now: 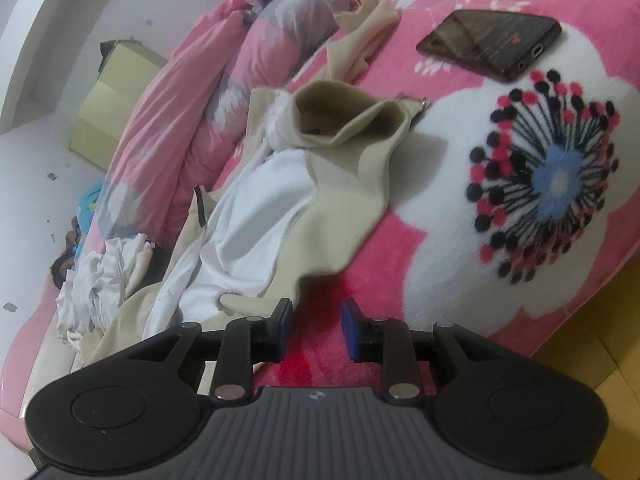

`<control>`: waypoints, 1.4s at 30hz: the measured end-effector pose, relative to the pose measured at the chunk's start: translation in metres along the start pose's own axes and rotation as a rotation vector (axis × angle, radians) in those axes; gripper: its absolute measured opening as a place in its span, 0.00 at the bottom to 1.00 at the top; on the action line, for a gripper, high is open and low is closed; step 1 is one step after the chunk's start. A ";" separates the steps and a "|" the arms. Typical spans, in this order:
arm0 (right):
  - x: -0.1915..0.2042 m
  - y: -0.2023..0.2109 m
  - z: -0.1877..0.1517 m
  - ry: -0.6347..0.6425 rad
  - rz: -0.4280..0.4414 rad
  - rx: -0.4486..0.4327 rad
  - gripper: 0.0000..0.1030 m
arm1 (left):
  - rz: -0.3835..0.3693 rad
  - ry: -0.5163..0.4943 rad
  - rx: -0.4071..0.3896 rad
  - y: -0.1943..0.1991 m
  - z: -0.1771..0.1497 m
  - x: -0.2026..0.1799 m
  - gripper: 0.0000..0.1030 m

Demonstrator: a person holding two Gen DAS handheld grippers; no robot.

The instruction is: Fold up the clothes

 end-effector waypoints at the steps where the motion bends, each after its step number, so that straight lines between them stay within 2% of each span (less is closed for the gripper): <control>1: 0.001 0.002 0.000 0.002 0.005 -0.004 0.28 | -0.001 -0.003 -0.007 0.003 0.001 -0.001 0.52; 9: 0.004 0.017 0.002 0.014 0.043 -0.040 0.28 | 0.003 -0.029 -0.048 0.021 0.004 -0.015 0.53; 17: 0.005 0.020 0.000 0.015 0.096 -0.039 0.28 | 0.015 -0.062 -0.102 0.049 0.004 -0.031 0.54; 26: 0.001 0.044 -0.005 0.009 0.142 -0.086 0.28 | 0.035 -0.119 -0.162 0.080 0.012 -0.050 0.64; 32: 0.003 0.062 -0.003 0.029 0.127 -0.143 0.28 | 0.028 -0.155 -0.165 0.075 0.019 -0.059 0.67; 35: 0.016 0.069 0.002 0.077 0.125 -0.174 0.28 | 0.023 -0.175 -0.156 0.067 0.021 -0.062 0.70; 38: 0.037 0.070 0.010 0.148 0.122 -0.193 0.28 | 0.018 -0.212 -0.145 0.054 0.024 -0.061 0.78; 42: 0.078 0.053 0.019 0.263 0.134 -0.174 0.28 | 0.019 -0.273 -0.125 0.031 0.027 -0.057 0.88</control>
Point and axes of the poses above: each gripper's, at about its wrist camera, not at the fingertips, and y roughly against the way its jaws point, x to its left, z to its top, the point moved 4 cm from there along -y, roughly the way its jaws point
